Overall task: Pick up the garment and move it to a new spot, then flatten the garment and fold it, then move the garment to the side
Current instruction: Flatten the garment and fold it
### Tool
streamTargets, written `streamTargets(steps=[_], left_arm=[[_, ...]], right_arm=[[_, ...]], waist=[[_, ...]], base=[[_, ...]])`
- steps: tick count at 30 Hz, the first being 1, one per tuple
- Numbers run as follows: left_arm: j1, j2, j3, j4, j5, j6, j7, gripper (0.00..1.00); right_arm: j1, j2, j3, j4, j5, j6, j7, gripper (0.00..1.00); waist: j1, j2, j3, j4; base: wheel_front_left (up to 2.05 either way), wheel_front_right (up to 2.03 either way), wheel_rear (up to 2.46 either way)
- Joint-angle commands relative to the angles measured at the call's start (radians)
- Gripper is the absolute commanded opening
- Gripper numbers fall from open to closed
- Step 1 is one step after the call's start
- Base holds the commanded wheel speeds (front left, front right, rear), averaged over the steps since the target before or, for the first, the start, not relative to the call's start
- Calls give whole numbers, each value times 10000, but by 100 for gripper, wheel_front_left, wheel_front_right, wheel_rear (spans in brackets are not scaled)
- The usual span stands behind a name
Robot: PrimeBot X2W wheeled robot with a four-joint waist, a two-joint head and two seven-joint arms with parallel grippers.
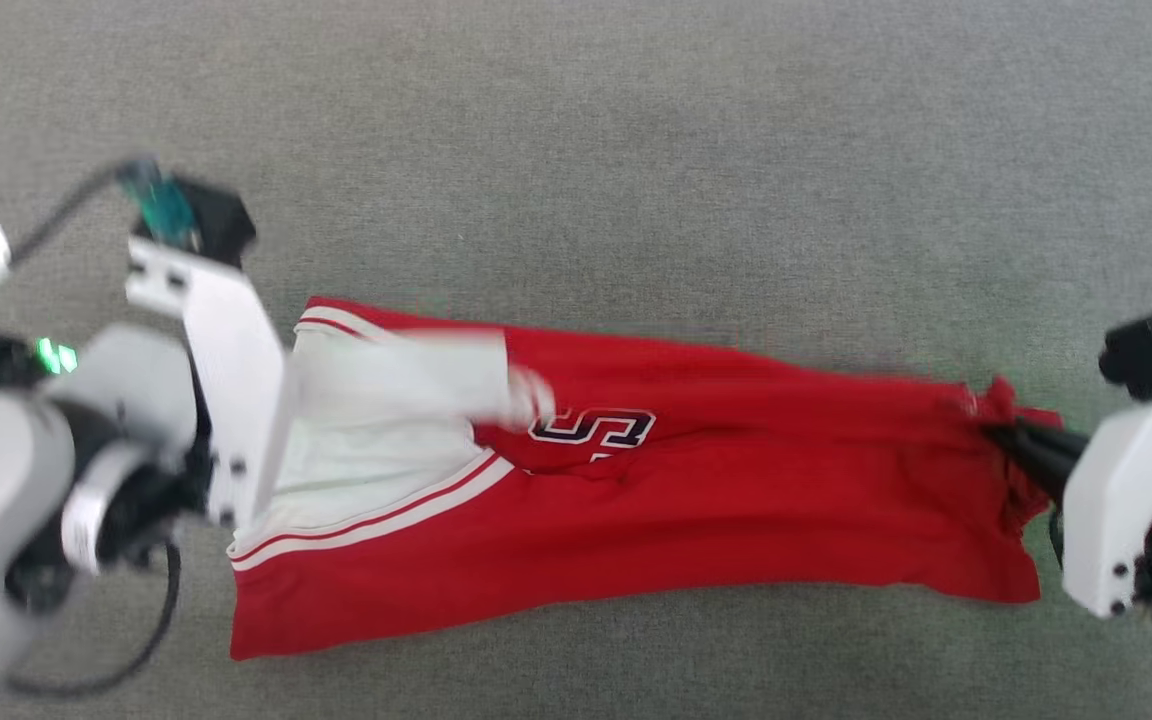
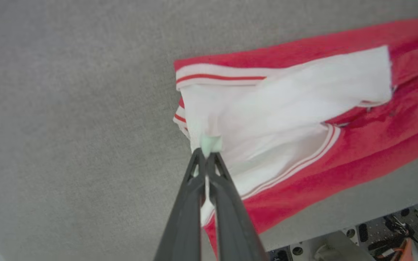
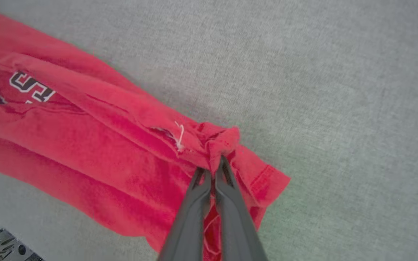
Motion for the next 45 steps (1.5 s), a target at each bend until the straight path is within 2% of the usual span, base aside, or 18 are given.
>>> streamTargets(steps=[1,5,9,10,11,12,13,14,15,22,25,26,33,37,45], left_arm=[[356,126,-55,-313,-45,210,53,0],[1284,354,-230,-869,-186,679,-52,0],[1858,114,-356,-543,-392,592,-456,0],[1954,14,-385,-361,-430,508,-586,13],[1969,-112,-364,-171,-432,417,-768,39],[1999,-254,-315,52,-487,348,-952,54],[2049,-343,-284,262,-495,236,-1116,75],[2070,-415,-246,452,-491,124,-1316,92],[2100,-513,-164,628,-546,60,-1532,100],[2556,-822,480,1028,-639,-445,-3436,100],[2858,-842,742,1012,-490,-626,-4413,100],[2858,-842,742,1012,-490,-626,-4413,100],[3497,-927,1263,1135,-70,-1216,-6823,100],[3882,-1112,1601,1459,-57,-1412,-8056,100],[4524,-1514,2211,2368,-62,-1794,-10269,100]], right_arm=[[278,74,-144,-133,76,0,136,0],[855,157,-258,-202,76,0,362,0],[985,419,-83,194,84,0,278,0],[907,508,-27,324,98,0,189,0],[774,512,-16,434,-26,0,50,9],[682,517,48,578,-104,0,-75,26],[654,562,121,704,-112,0,-161,44],[623,597,155,814,-127,0,-244,96],[555,621,154,910,-130,0,-326,100],[686,701,-283,909,196,0,-547,100],[878,710,-712,779,169,0,-375,100],[878,710,-712,779,169,0,-375,100],[1094,808,-1607,877,137,0,53,100],[1026,922,-1607,1316,304,0,258,100],[370,1176,-723,2613,759,1,167,100]], waist=[[0,0,0,18],[0,0,8,48],[0,0,-12,81],[0,0,-22,89],[0,0,-28,102],[0,0,-43,119],[0,0,-68,129],[0,0,-94,136],[0,0,-118,145],[0,0,-399,182],[0,0,-496,215],[0,0,-496,215],[0,0,-513,303],[0,0,-470,388],[0,0,-310,611]], base=[[0,0,0],[0,0,0],[0,0,0],[0,0,0],[0,0,0],[0,0,0],[0,0,0],[0,0,0],[0,0,0],[0,0,0],[0,0,0],[0,0,0],[0,0,0],[0,0,0],[0,0,0]])
